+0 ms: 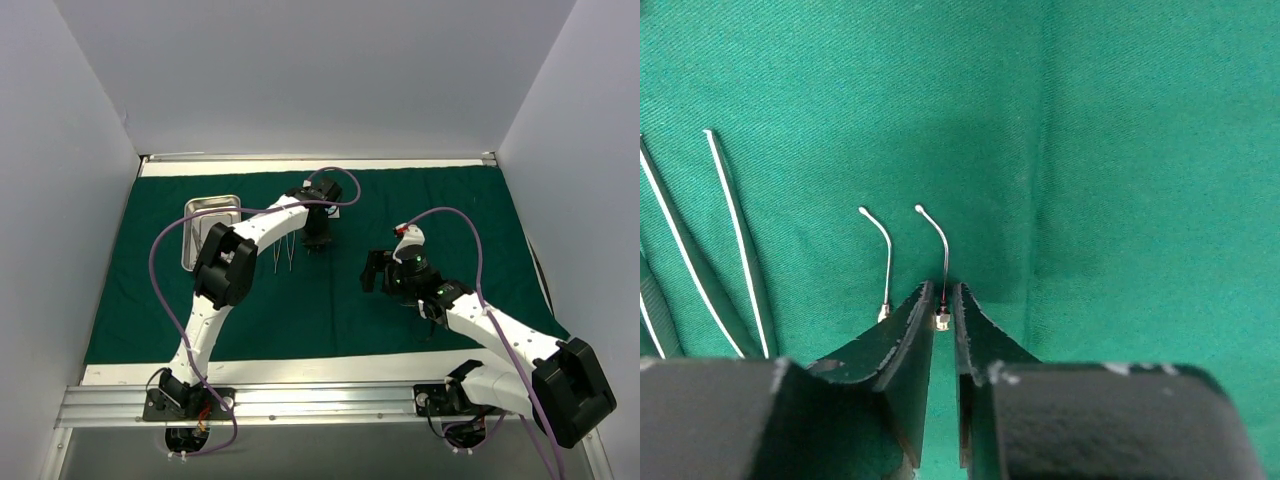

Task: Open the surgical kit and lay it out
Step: Place the medical item in the surgical kit.

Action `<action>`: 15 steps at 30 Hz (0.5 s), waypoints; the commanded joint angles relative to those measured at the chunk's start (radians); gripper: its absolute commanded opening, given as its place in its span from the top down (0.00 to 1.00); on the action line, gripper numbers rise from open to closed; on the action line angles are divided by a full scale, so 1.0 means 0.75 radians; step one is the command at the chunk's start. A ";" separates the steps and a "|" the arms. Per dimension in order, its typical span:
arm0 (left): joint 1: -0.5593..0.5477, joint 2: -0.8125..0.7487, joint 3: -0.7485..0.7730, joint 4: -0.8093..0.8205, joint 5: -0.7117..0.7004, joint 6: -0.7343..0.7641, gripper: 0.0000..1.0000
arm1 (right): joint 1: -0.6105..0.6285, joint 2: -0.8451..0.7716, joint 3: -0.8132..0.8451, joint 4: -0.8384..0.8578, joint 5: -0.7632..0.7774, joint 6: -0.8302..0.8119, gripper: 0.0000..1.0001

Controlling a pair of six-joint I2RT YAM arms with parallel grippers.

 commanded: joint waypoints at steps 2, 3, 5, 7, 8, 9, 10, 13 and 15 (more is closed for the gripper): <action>0.006 -0.006 0.048 -0.005 0.001 0.007 0.75 | 0.006 -0.015 -0.012 -0.002 0.037 -0.005 0.09; 0.008 -0.010 0.048 -0.005 0.001 0.005 0.75 | 0.006 -0.015 -0.014 -0.002 0.035 -0.005 0.08; 0.006 -0.027 0.048 -0.005 -0.003 0.003 0.75 | 0.006 -0.015 -0.014 0.000 0.037 -0.005 0.09; 0.006 -0.039 0.046 -0.009 -0.009 0.003 0.74 | 0.008 -0.015 -0.014 0.000 0.037 -0.005 0.09; 0.006 -0.049 0.048 -0.009 -0.011 0.003 0.74 | 0.006 -0.013 -0.012 0.000 0.037 -0.005 0.08; 0.006 -0.053 0.046 -0.011 -0.011 0.003 0.74 | 0.006 -0.015 -0.012 0.002 0.037 -0.005 0.08; 0.006 -0.057 0.046 -0.015 -0.011 0.003 0.73 | 0.006 -0.015 -0.012 0.000 0.035 -0.005 0.08; 0.006 -0.080 0.046 -0.019 -0.011 0.000 0.72 | 0.006 -0.013 -0.012 0.000 0.037 -0.007 0.08; 0.006 -0.102 0.048 -0.028 -0.009 -0.002 0.72 | 0.008 -0.017 -0.012 0.000 0.037 -0.007 0.08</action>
